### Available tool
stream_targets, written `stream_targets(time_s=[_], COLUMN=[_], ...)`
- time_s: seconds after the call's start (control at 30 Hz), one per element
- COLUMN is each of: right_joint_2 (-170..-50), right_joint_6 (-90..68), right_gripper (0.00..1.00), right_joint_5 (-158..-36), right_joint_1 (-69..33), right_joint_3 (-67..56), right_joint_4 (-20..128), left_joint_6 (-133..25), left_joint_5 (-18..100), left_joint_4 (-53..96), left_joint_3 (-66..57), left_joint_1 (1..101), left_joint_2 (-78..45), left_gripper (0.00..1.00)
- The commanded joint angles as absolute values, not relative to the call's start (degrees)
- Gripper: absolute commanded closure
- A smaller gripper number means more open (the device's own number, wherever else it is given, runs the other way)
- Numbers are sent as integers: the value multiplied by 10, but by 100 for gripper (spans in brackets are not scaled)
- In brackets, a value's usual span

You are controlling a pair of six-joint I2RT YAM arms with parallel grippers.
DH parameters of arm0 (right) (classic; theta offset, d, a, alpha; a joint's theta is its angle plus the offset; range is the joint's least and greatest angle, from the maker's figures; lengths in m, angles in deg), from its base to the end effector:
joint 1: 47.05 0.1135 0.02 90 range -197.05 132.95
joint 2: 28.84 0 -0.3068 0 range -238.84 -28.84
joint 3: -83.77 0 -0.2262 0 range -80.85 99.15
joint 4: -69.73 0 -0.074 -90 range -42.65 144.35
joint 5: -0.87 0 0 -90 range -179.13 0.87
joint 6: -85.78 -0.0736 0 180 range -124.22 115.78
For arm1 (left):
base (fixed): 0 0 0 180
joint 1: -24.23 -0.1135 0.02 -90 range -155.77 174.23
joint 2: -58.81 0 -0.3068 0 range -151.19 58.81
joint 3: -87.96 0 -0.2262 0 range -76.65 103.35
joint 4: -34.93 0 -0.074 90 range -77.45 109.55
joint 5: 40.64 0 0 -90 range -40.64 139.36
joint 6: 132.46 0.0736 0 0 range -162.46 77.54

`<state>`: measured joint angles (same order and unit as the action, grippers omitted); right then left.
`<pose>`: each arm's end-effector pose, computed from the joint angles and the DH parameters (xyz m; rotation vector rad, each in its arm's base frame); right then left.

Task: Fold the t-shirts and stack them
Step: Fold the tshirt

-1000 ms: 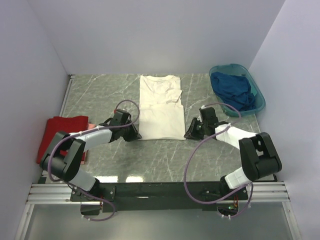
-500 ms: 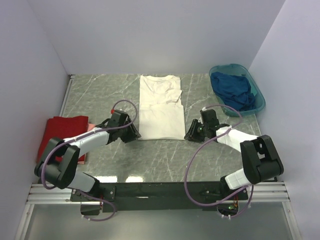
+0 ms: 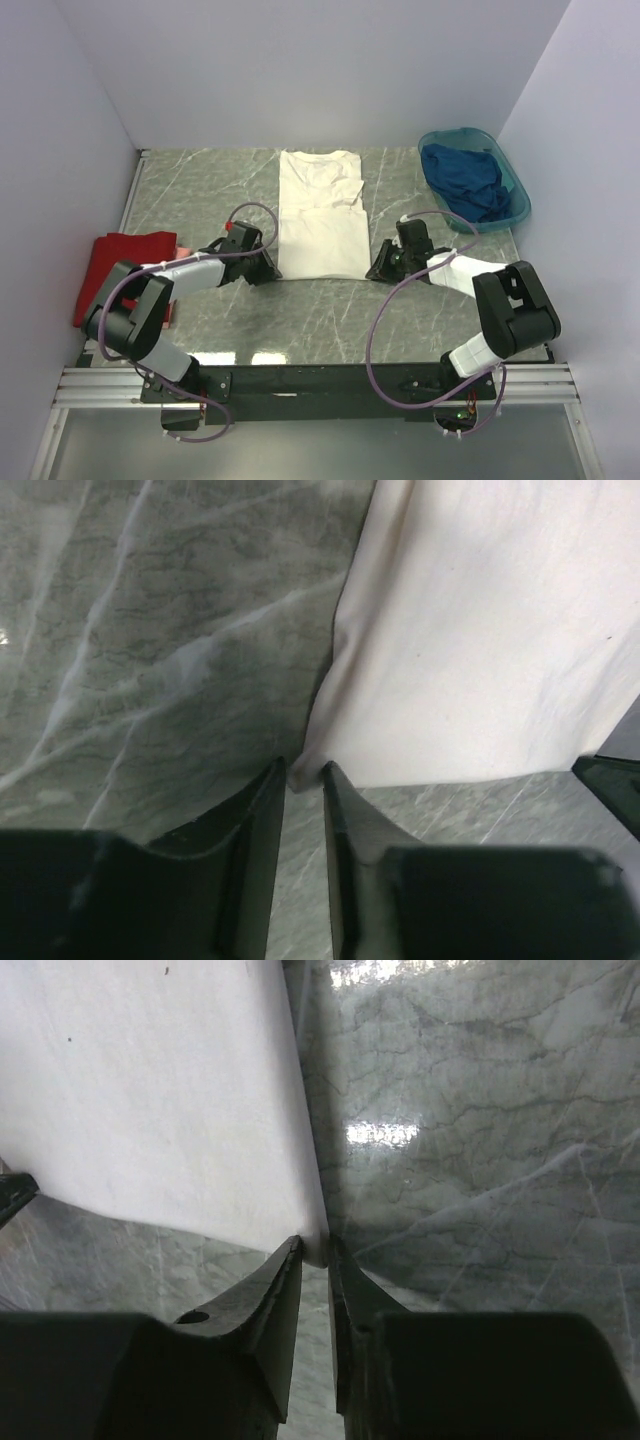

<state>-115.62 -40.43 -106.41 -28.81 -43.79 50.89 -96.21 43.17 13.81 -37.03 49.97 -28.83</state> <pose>0.2553 0.1072 0.1767 0.2767 2.5934 0.7486 0.2532 -0.1309 0.1794 -0.5945 2.5769 -0.6633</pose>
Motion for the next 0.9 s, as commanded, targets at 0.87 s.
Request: stream_targets(time_s=[0.87], right_joint_2=[-817], right_joint_6=[-447], right_gripper=[100], right_joint_5=[-1113], right_joint_1=[-223], right_joint_3=[-650], right_joint_4=[428], left_joint_6=[-1070], left_joint_5=[491], left_joint_4=[11], left_joint_3=[-528], left_joint_1=[635], left_joint_2=[7], left_gripper=[99])
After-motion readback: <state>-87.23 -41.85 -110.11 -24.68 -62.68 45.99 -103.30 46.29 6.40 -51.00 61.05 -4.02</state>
